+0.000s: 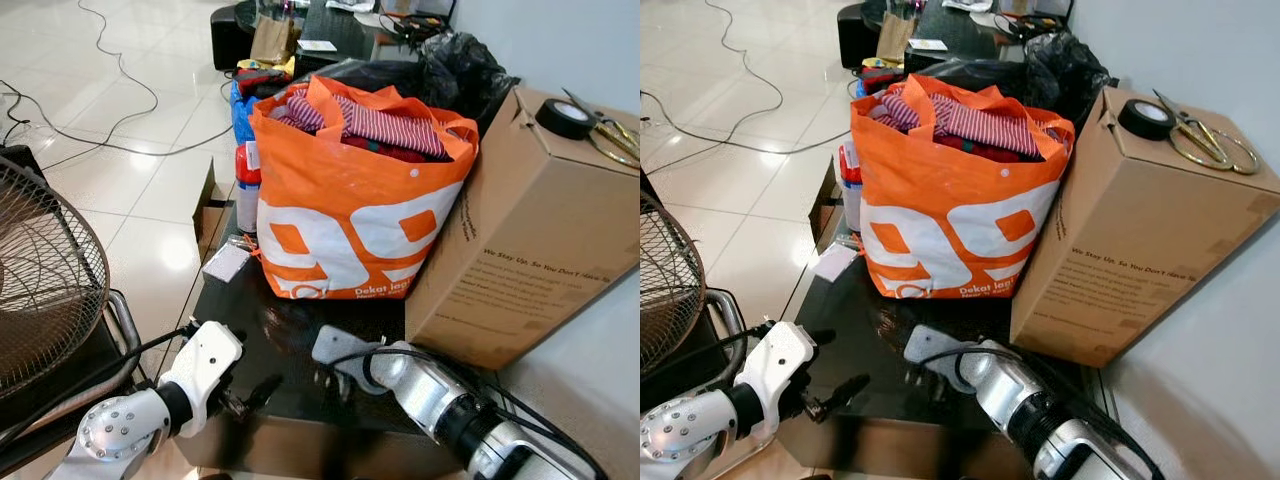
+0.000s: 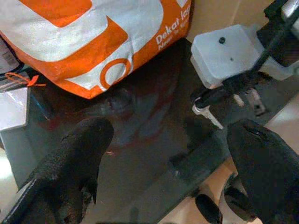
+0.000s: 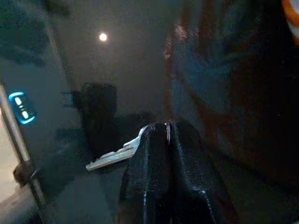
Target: Hang keys on a hook
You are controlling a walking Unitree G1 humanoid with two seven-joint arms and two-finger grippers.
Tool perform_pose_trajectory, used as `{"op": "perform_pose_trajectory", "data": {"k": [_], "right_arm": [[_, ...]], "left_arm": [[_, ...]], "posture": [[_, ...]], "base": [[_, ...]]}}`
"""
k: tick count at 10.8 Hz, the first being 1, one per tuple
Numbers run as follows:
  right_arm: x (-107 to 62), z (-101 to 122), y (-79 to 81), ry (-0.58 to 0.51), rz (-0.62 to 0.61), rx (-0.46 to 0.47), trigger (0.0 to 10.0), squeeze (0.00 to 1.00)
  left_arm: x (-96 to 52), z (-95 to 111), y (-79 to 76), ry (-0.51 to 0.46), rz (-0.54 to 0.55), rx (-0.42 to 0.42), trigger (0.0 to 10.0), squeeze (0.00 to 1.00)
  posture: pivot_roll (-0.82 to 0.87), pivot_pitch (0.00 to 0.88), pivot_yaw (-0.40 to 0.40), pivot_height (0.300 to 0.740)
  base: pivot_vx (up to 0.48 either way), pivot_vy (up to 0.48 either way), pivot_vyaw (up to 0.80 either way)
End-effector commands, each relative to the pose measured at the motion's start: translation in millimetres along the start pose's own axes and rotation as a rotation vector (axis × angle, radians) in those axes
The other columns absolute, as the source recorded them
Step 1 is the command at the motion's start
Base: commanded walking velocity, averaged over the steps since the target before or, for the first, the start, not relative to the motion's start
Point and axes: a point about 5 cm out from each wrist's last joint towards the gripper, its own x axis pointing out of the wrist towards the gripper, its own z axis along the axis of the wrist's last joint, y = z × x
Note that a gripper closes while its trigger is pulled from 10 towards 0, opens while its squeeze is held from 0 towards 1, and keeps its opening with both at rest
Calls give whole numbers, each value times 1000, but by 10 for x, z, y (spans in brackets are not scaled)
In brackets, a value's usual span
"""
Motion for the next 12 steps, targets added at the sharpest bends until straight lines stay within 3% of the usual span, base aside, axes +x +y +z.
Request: {"op": "perform_pose_trajectory", "data": {"k": [1, 2, 5, 7, 9, 11, 12], "right_arm": [[0, -79, -50, 16, -20, 39, 10000, 0], [27, -65, -83, 10, -38, 76, 10000, 0], [97, -46, -39, 25, -29, 77, 10000, 0], [124, -27, -35, 21, -30, 170, 10000, 0], [133, -37, -32, 27, -27, 179, 10000, 1000], [144, -36, -30, 28, -27, 190, 10000, 1000], [148, -37, -19, 33, -15, 185, 10000, 0]], "left_arm": [[-7, 38, -14, -18, -1, -7, 10000, 0], [-5, 46, -17, -21, -3, -13, 10000, 0], [-30, 24, -57, -4, -30, -37, 10000, 0], [-42, 36, -62, -8, -25, -53, 10000, 0], [-47, 41, -73, -7, -23, -60, 10000, 0], [-59, 45, -77, -5, -19, -65, 10000, 0], [-58, 46, -78, -5, -19, -66, 10000, 0]], "posture": [[19, 0, -158, 740], [17, 0, -162, 740], [24, 0, -172, 740], [28, 0, -180, 740], [32, 0, -187, 740], [33, 0, -190, 740], [33, 0, -190, 740]], "base": [[0, 0, 0], [0, 0, 0], [0, 0, 0], [0, 0, 0], [0, 0, 0], [0, 0, 0], [0, 0, 0]]}}
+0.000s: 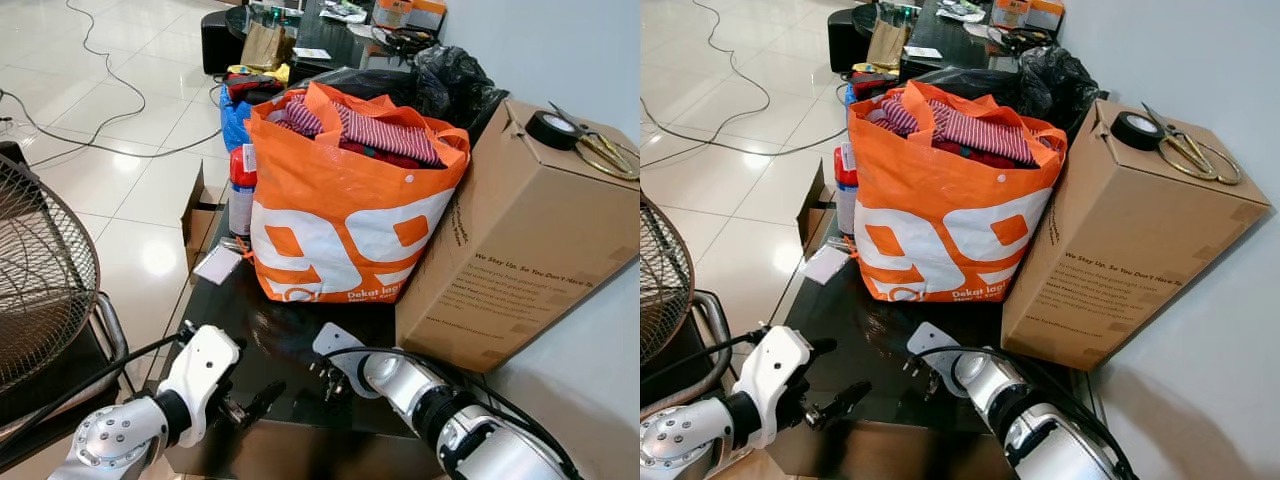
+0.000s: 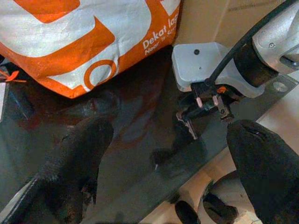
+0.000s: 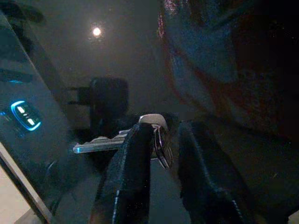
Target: Hang keys on a hook
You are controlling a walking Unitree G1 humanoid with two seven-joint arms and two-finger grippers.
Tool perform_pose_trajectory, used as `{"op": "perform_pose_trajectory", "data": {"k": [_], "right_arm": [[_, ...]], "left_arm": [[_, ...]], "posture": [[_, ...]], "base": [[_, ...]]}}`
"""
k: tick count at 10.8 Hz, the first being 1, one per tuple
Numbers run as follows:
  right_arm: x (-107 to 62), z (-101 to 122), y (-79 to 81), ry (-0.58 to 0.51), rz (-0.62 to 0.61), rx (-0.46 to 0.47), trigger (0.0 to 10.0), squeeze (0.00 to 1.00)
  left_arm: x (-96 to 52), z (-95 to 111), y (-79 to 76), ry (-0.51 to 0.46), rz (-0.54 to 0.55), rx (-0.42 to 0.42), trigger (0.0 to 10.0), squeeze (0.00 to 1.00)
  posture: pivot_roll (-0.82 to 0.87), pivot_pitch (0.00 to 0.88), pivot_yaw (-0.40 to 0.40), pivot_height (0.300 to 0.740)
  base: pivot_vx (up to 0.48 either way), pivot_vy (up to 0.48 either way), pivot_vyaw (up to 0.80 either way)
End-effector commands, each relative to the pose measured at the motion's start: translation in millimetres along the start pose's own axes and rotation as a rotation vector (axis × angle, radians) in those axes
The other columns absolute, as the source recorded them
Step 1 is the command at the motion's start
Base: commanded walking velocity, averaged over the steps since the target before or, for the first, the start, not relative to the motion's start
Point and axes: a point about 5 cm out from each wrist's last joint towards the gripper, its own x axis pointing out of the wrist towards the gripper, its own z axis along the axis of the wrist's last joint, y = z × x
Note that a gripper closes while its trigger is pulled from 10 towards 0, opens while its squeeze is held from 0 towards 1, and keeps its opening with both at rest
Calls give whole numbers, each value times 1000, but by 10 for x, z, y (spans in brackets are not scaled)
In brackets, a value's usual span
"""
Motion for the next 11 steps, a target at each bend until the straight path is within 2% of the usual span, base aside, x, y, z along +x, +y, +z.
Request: {"op": "perform_pose_trajectory", "data": {"k": [1, 6, 7, 8, 9, 11], "right_arm": [[-23, -12, -79, 8, -13, -3, 10000, 0], [-39, -108, -136, 80, -24, -5, 10000, 0], [-39, -114, -136, 84, -23, -7, 8980, 0], [-39, -114, -137, 87, -22, -8, 6902, 0], [-38, -116, -134, 88, -20, -9, 4196, 0], [-39, -132, -123, 103, -1, -10, 3843, 0]], "left_arm": [[-8, 44, -19, -16, -1, 5, 10000, 0], [2, 50, -15, -15, -8, 12, 10000, 0], [7, 48, -15, -15, -9, 13, 10000, 0], [9, 47, -15, -15, -9, 14, 10000, 0], [9, 43, -17, -15, -9, 14, 10000, 0], [7, 38, -24, -13, -14, 14, 10000, 0]], "posture": [[34, 0, -189, 740], [32, 0, -186, 740], [30, 0, -186, 740], [30, 0, -186, 740], [32, 0, -187, 740], [31, 0, -186, 740]], "base": [[0, 0, 0], [0, 0, 0], [0, 0, 0], [0, 0, 0], [0, 0, 0], [0, 0, 0]]}}
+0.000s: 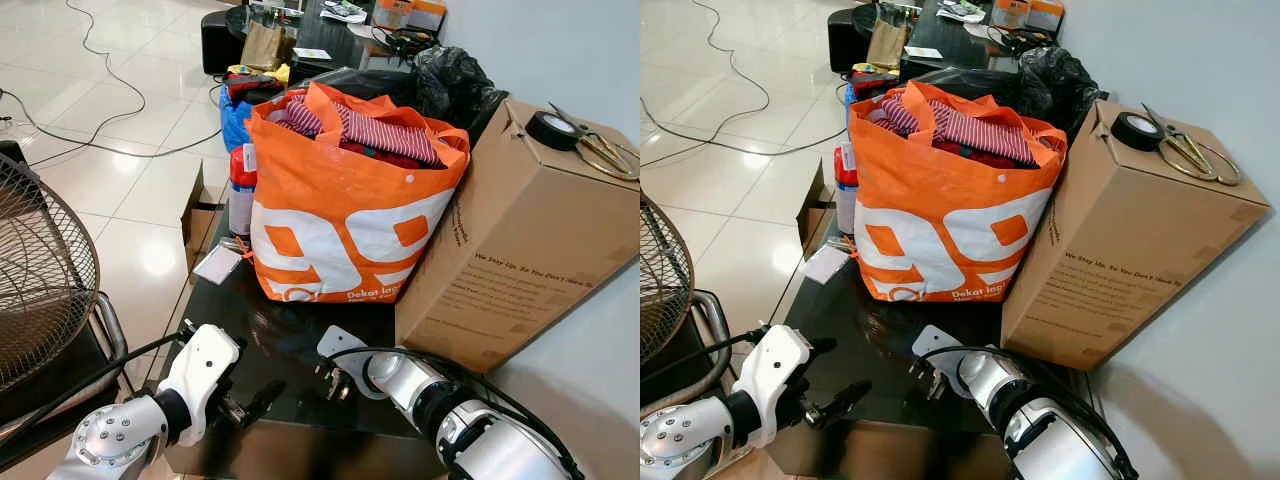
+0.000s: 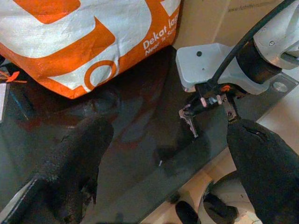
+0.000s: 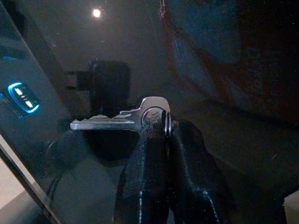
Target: Hang keys on a hook
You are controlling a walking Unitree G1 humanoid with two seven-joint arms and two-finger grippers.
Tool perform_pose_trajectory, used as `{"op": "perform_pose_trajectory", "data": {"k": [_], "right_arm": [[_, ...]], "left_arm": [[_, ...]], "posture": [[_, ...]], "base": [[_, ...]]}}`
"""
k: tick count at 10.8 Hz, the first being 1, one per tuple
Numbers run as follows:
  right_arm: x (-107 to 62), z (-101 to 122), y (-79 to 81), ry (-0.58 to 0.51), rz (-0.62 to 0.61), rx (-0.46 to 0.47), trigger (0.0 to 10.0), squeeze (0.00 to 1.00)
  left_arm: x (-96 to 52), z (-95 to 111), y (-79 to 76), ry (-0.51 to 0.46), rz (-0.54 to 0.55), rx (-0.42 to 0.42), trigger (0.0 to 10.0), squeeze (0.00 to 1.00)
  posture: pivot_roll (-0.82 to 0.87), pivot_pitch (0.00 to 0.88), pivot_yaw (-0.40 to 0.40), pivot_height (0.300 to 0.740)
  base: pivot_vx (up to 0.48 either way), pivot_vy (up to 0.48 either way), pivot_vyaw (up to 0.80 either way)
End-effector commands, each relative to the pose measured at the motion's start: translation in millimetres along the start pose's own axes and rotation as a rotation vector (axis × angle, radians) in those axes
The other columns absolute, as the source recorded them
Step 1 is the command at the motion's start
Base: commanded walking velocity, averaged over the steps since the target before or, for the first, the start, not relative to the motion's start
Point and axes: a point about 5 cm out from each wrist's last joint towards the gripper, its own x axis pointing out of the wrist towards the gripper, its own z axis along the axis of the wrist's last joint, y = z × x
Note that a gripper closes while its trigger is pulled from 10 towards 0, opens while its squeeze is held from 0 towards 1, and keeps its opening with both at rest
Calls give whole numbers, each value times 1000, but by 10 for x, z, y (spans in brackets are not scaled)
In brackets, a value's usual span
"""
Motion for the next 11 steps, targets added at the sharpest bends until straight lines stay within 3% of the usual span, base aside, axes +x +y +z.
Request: {"op": "perform_pose_trajectory", "data": {"k": [1, 2, 3, 6, 9, 10, 11], "right_arm": [[-18, -77, -63, 31, -8, 14, 2745, 0], [-17, -78, -62, 32, -7, 15, 1725, 0], [-17, -78, -62, 32, -6, 16, 0, 0], [-33, -59, -100, 16, -9, 38, 0, 0], [-153, 45, -320, -88, -3, 124, 0, 0], [-216, 87, -379, -182, 30, 266, 0, 0], [-369, 139, -490, -345, 54, 375, 0, 0]], "left_arm": [[7, 34, -27, -13, -14, 12, 10000, 0], [8, 34, -25, -13, -14, 12, 10000, 0], [13, 33, -23, -12, -14, 11, 10000, 0], [44, 41, -14, -18, -12, 11, 10000, 0], [124, 87, 38, -55, 7, 12, 10000, 0], [141, 121, 71, -77, 18, 11, 10000, 0], [163, 172, 117, -107, 30, 11, 10000, 0]], "posture": [[31, 0, -186, 740], [32, 0, -187, 740], [33, 0, -187, 740], [33, 0, -186, 740], [38, 0, -181, 740], [41, 0, -178, 740], [51, 0, -162, 740]], "base": [[0, 0, 0], [0, 0, 0], [0, 0, 0], [0, 0, 0], [0, 0, 0], [0, 0, 0], [0, 0, 0]]}}
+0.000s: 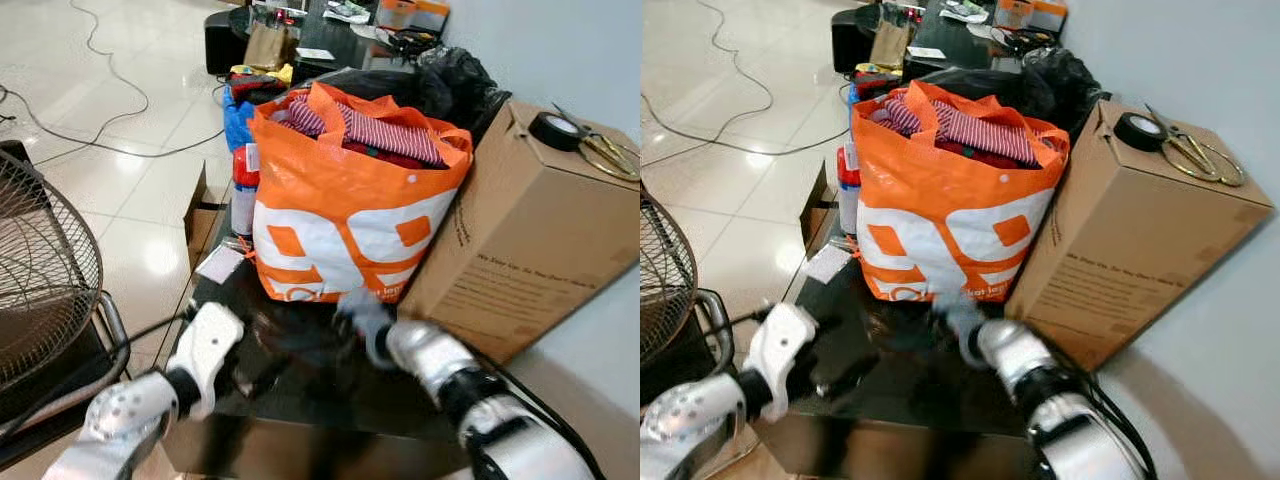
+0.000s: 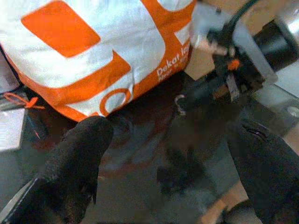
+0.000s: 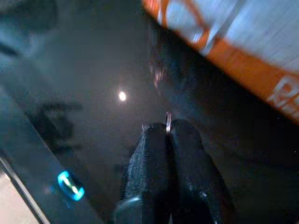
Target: Hang keys on a hook
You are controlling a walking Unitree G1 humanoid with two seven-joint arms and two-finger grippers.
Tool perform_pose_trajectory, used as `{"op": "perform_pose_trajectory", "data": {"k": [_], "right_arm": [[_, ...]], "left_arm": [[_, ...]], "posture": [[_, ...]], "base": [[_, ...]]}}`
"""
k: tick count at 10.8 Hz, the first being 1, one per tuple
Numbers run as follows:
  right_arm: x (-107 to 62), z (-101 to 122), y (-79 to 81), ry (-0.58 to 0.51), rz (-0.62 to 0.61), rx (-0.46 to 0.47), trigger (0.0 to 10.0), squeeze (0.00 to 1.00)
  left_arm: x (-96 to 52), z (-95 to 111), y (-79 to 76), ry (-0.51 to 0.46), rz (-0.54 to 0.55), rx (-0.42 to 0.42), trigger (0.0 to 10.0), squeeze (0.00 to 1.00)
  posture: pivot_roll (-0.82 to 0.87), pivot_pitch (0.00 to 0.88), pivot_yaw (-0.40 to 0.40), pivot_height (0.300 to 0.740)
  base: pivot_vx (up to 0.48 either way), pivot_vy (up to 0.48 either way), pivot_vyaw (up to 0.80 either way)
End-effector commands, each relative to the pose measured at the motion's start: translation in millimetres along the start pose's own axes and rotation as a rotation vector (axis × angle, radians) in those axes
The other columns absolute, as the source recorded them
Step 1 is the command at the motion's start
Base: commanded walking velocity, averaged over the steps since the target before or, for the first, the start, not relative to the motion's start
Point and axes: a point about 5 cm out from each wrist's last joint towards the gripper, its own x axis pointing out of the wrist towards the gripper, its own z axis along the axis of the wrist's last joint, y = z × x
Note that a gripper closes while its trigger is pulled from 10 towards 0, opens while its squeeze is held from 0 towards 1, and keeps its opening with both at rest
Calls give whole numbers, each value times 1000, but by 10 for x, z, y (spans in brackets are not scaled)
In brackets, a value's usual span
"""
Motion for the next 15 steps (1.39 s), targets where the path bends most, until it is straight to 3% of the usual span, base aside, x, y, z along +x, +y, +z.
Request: {"op": "perform_pose_trajectory", "data": {"k": [1, 3, 5, 6, 7, 8, 9, 10, 15], "right_arm": [[-161, 56, -123, -93, -16, 103, 0, 0], [-630, 282, -216, -420, -99, 217, 0, 0], [-1043, 368, -122, -679, -270, 284, 0, 0], [-1164, 399, -77, -756, -338, 337, 0, 0], [-1263, 417, -15, -823, -471, 318, 0, 0], [-1244, 413, -40, -797, -510, 319, 0, 0], [-1224, 424, -77, -752, -546, 299, 2863, 0], [-1219, 414, -123, -730, -578, 314, 10000, 0], [-1269, 389, -214, -673, -674, 292, 10000, 0]], "left_arm": [[40, 47, 22, -35, 17, -4, 10000, 0], [114, 250, 179, -162, 174, -26, 10000, 0], [180, 382, 240, -218, 276, -19, 10000, 0], [185, 408, 260, -230, 300, 17, 10000, 0], [180, 458, 318, -241, 347, 50, 10000, 0], [209, 491, 336, -244, 344, 59, 10000, 0], [274, 524, 360, -242, 336, 65, 10000, 0], [321, 537, 383, -247, 338, 59, 10000, 0], [485, 558, 385, -261, 323, 7, 10000, 0]], "posture": [[63, 0, -152, 740], [80, 0, -135, 740], [98, 0, -129, 740], [107, 0, -136, 740], [95, 0, -118, 740], [86, 0, -102, 740], [71, 0, -86, 740], [60, 0, -73, 740], [-2, 0, -61, 740]], "base": [[0, 0, 0], [0, 0, 0], [0, 0, 0], [0, 0, 0], [0, 0, 0], [0, 0, 0], [0, 0, 0], [0, 0, 0], [0, 0, 0]]}}
